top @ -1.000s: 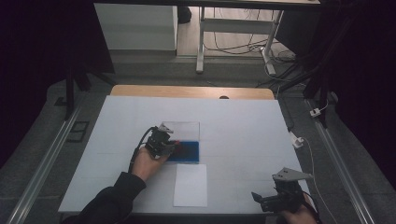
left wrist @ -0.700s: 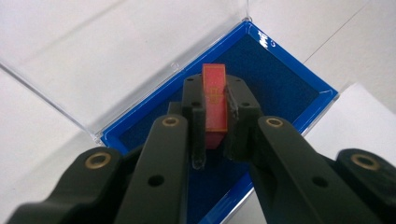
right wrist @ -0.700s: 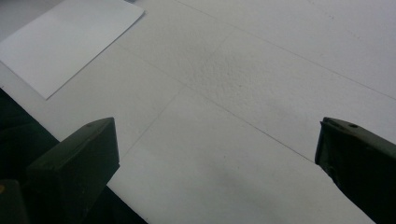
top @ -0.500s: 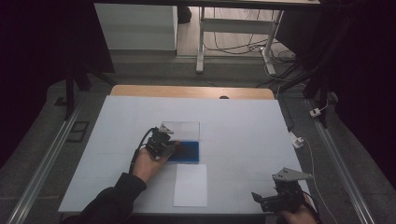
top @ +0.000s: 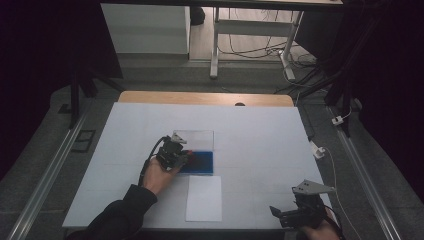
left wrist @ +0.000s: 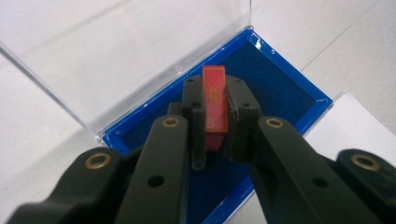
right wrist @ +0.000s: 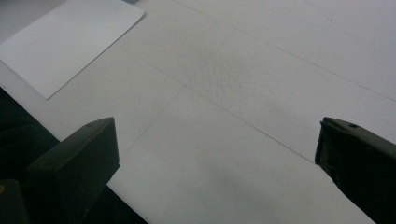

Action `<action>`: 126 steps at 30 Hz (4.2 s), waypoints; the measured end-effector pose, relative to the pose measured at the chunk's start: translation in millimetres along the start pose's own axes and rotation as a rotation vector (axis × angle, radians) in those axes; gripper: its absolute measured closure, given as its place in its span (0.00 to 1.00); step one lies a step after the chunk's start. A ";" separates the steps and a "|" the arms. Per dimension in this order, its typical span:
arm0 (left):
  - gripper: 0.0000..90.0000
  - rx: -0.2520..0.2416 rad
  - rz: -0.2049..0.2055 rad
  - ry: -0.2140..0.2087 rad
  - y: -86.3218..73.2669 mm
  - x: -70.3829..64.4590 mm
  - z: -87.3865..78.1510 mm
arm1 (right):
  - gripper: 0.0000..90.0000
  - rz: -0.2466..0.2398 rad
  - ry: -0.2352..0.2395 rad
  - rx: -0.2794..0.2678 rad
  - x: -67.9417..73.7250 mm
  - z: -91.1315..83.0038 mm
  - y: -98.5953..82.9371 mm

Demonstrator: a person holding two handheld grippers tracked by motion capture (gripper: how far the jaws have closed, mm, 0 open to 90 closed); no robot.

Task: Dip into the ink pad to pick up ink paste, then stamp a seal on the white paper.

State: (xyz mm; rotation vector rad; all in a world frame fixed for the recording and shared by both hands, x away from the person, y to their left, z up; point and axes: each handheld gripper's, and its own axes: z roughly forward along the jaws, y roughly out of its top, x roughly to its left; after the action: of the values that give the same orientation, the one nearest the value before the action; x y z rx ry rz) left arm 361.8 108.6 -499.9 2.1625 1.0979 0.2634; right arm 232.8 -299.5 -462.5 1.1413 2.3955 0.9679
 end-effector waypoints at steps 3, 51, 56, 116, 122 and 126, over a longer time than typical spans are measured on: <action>0.89 -0.010 -0.004 -0.005 1.3 1.1 -3.1 | 0.00 0.001 -0.001 -0.001 0.1 -0.3 -0.2; 0.89 -0.090 0.066 -0.187 -5.7 -25.4 -50.3 | 0.00 0.001 0.005 -0.007 -0.1 -0.9 -0.5; 0.89 -0.093 0.069 -0.204 -7.4 -31.2 -54.8 | 0.00 0.006 0.008 -0.007 -0.9 -1.3 -0.6; 0.89 0.067 0.238 -0.223 -30.5 -85.9 -17.3 | 0.00 0.009 0.033 -0.015 -1.3 -1.6 -0.6; 0.89 0.078 0.230 -0.220 -32.2 -84.1 -11.5 | 0.00 0.011 0.027 -0.008 -1.4 -1.3 -0.4; 0.89 0.084 0.239 -0.217 -34.2 -84.7 -8.4 | 0.00 0.013 0.026 -0.007 -1.5 -1.2 -0.4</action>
State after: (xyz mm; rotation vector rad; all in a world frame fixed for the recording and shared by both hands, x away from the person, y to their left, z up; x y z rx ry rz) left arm 283.5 61.1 -505.7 2.3353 0.7420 0.0865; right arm 232.9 -301.4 -461.9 1.1503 2.4058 1.0013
